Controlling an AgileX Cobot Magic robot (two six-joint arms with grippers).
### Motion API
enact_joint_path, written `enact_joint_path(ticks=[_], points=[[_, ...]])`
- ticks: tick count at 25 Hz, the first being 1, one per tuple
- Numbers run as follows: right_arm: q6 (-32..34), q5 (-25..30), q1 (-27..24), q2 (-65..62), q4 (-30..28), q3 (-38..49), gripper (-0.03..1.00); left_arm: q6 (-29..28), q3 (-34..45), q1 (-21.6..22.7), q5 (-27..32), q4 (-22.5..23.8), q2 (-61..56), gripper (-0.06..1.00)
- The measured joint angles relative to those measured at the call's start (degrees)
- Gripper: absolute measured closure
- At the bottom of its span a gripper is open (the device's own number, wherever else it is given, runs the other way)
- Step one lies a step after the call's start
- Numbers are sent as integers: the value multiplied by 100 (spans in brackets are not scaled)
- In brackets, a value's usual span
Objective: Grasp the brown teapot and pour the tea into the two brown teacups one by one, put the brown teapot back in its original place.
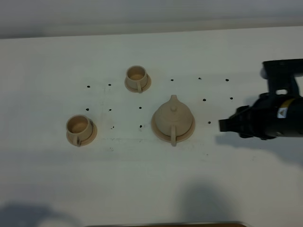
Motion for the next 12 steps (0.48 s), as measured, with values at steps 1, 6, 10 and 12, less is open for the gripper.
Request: enact_joint_path(ticks=[1, 6, 10, 12], points=[[75, 0, 113, 128, -10, -97, 60, 0, 0, 0, 0, 0, 0, 45], [179, 0, 506, 714, 275, -602, 60, 0, 0, 0, 0, 0, 0, 45], [84, -5, 670, 1049, 706, -951, 60, 0, 0, 0, 0, 0, 0, 45], [24, -6, 714, 1147, 872, -1030, 60, 0, 0, 0, 0, 0, 0, 46]])
